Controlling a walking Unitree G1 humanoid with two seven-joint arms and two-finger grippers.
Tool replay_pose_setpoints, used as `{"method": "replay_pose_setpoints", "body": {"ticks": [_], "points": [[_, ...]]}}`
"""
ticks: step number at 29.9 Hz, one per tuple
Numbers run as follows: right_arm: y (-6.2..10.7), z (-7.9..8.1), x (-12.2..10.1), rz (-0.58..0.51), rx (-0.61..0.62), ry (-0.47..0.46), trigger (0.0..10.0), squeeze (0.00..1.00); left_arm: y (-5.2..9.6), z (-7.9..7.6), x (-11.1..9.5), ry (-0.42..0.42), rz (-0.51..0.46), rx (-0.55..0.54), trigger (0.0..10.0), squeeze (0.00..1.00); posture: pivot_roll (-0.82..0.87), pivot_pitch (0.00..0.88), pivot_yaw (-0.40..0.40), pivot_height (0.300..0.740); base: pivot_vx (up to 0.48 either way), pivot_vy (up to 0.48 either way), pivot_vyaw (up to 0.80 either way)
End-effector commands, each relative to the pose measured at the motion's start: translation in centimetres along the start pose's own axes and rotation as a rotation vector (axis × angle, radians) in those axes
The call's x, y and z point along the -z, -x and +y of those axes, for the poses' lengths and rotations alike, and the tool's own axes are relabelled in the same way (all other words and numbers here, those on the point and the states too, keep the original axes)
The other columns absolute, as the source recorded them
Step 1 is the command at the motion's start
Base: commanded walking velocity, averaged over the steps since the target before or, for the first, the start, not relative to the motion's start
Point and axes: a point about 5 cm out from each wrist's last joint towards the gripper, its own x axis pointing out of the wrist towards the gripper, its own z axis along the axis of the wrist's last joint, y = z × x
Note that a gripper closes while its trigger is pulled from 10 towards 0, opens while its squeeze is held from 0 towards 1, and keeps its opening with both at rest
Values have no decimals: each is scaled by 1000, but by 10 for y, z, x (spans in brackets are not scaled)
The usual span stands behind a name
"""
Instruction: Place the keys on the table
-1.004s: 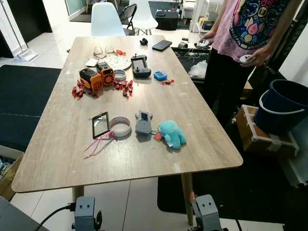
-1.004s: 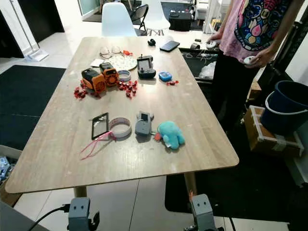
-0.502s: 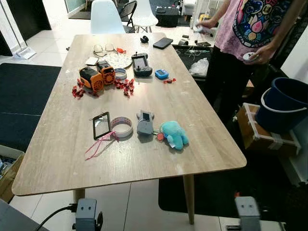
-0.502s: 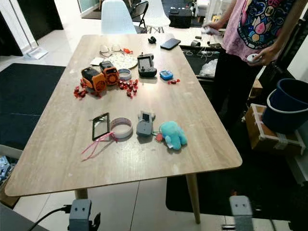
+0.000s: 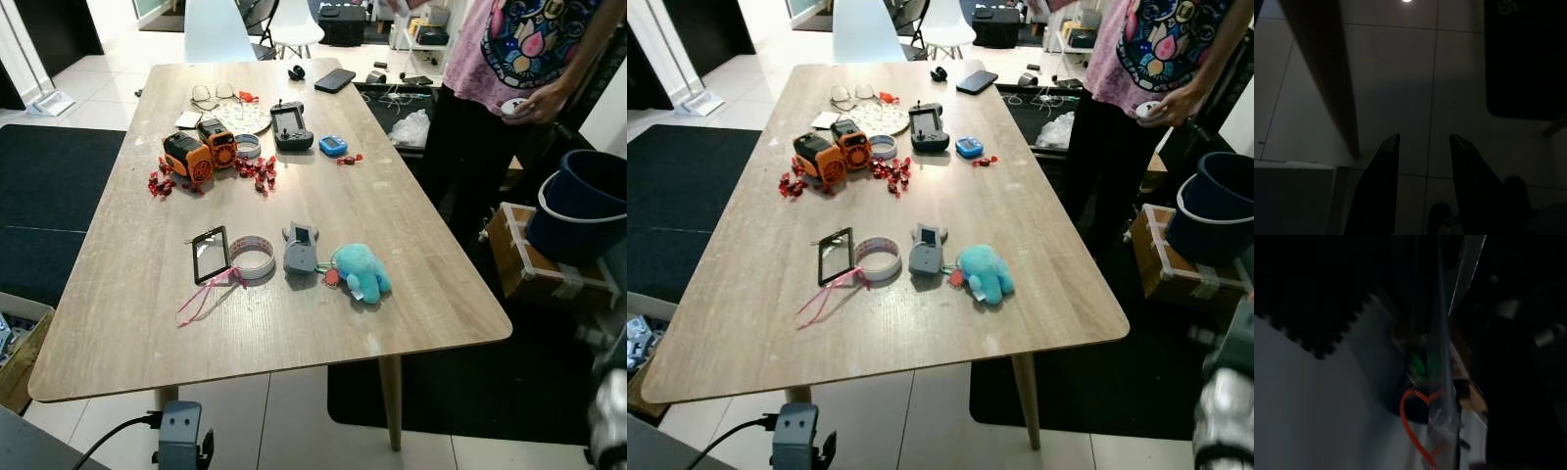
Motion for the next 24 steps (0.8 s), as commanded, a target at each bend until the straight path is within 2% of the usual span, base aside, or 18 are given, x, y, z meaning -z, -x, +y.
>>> {"method": "replay_pose_setpoints", "body": {"ticks": [1,2,3,4,5,6,7,8,9,10,11,13,16,17,18,19,21,24], "points": [[-5,16,-10,-17,-34,-62,10000,0,3,4,6,-13,26,0,10000,0,36,88,-19,740,0,0,0],[-5,16,-10,-17,-34,-62,10000,0,3,4,6,-13,26,0,10000,0,36,88,-19,740,0,0,0],[-8,30,-20,-40,-80,-91,10000,0,3,4,6,-12,27,1,10000,0,37,87,-21,740,0,0,0],[-11,65,-36,-61,-231,-126,10000,0,3,4,6,-10,28,1,10000,0,39,86,-22,740,0,0,0],[-8,85,-44,-76,-332,-129,10000,0,3,4,6,-8,28,-1,10000,0,43,83,-27,740,0,0,0],[-8,85,-44,-76,-332,-129,10000,0,3,4,6,-8,28,-1,10000,0,43,83,-27,740,0,0,0],[-6,98,-48,-87,-397,-130,10000,0,3,4,6,-7,28,-2,10000,0,44,82,-28,740,0,0,0],[6,132,-56,-111,-590,-106,10000,0,3,4,7,-5,29,-5,10000,0,46,80,-30,740,0,0,0],[6,132,-56,-111,-590,-106,10000,0,3,4,7,-5,29,-5,10000,0,46,80,-30,740,0,0,0],[13,146,-59,-123,-678,-92,10000,0,3,4,7,-5,29,-6,10000,0,47,80,-30,740,0,0,0],[28,169,-63,-150,-824,-63,10000,0,3,5,8,-4,31,-8,10000,0,47,80,-30,740,0,0,0],[30,172,-63,-155,-850,-58,10000,0,3,5,8,-4,31,-8,10000,0,47,80,-30,740,0,0,0],[56,200,-73,-192,-1056,-112,10000,0,4,5,9,-4,31,-9,10000,0,50,75,-26,740,0,0,0],[56,200,-73,-192,-1056,-112,10000,0,4,5,9,-4,31,-9,10000,0,50,75,-26,740,0,0,0],[69,211,-78,-199,-1155,-137,10000,0,5,6,9,-5,32,-9,10000,0,49,74,-24,740,0,0,0],[69,211,-78,-199,-1155,-137,10000,0,5,6,9,-5,32,-9,10000,0,49,74,-24,740,0,0,0],[87,222,-76,-197,-1295,-89,10000,0,5,6,10,-7,33,-4,10000,0,44,72,-20,740,0,0,0],[97,225,-73,-199,-1374,-53,10000,0,5,6,10,-9,33,-2,10000,0,44,71,-21,740,0,0,0]]}}
